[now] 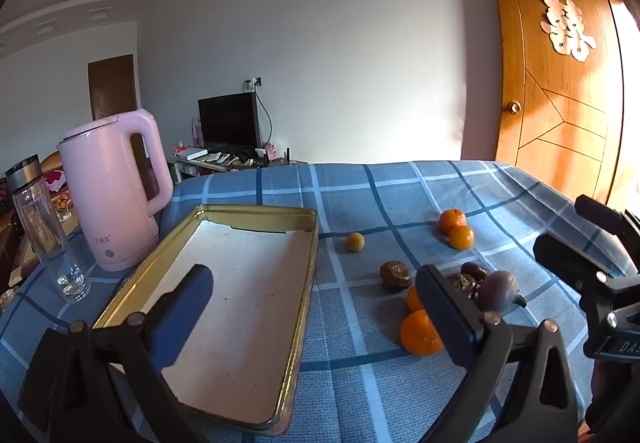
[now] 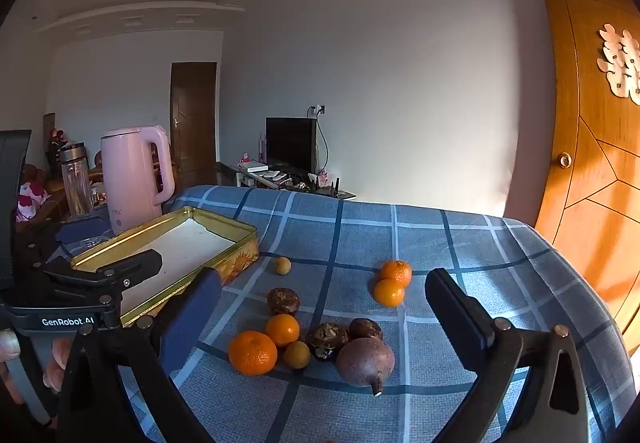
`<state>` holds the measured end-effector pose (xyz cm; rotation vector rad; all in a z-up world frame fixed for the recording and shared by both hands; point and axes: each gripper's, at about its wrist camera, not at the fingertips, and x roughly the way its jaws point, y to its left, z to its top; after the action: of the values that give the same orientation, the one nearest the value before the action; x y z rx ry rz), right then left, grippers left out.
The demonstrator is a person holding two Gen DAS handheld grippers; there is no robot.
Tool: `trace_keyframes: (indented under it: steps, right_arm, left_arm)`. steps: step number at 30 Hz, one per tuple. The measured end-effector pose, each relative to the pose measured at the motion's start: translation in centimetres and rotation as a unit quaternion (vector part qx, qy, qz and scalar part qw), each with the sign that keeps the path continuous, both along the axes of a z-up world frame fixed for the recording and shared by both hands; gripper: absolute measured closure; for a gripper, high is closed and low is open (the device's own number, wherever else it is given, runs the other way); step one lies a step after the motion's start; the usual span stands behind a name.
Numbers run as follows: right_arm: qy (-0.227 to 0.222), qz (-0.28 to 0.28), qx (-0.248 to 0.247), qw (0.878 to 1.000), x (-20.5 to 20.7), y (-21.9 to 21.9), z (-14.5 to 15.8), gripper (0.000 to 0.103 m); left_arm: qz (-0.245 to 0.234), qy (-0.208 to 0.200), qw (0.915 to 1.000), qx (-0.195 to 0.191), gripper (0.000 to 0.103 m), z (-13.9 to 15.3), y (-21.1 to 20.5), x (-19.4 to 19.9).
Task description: Organize fruits
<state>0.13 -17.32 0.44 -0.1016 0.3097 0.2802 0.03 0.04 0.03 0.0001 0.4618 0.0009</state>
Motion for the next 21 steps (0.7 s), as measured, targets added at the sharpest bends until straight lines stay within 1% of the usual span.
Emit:
trace_keyframes:
  steps: [4, 5, 8, 21]
  right_arm:
    - [0.001, 0.0, 0.006, 1.0, 0.0, -0.2, 0.0, 0.001]
    - [0.001, 0.001, 0.006, 1.0, 0.0, -0.2, 0.0, 0.001]
    - [0.0, 0.003, 0.005, 1.0, -0.2, -0.1, 0.0, 0.001]
    - [0.004, 0.001, 0.011, 1.0, -0.3, -0.4, -0.5, 0.001]
  left_arm:
    - [-0.007, 0.004, 0.9999, -0.007, 0.0, 0.1, 0.5, 0.3]
    - [-0.003, 0.002, 0.9999, 0.012, 0.0, 0.0, -0.3, 0.3]
    - [0.001, -0.005, 0.9999, 0.015, 0.0, -0.3, -0.6, -0.1]
    - [-0.001, -0.003, 0.9999, 0.012, 0.0, -0.5, -0.5, -0.1]
